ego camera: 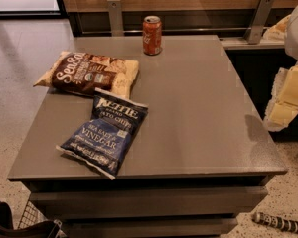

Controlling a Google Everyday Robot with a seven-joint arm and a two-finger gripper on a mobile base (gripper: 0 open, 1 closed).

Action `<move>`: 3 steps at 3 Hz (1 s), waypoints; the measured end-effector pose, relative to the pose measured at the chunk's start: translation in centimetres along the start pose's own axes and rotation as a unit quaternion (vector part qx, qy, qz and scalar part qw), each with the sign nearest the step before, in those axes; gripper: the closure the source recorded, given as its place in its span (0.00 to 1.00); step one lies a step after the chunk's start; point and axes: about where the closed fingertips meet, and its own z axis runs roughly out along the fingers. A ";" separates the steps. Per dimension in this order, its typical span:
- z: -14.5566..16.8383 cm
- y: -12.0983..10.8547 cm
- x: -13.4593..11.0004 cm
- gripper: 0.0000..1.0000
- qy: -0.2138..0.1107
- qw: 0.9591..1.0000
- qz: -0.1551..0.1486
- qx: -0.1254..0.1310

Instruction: Move coke can near blue chip bag

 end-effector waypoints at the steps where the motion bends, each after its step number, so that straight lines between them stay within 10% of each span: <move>1: 0.0 -0.4 0.0 0.00 -0.004 1.000 0.000 0.004; 3: 1.2 -8.3 -0.6 0.00 -0.084 0.994 0.032 0.057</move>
Offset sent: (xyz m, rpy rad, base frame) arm 0.0288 -0.0093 0.0014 0.0453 -0.0524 0.0071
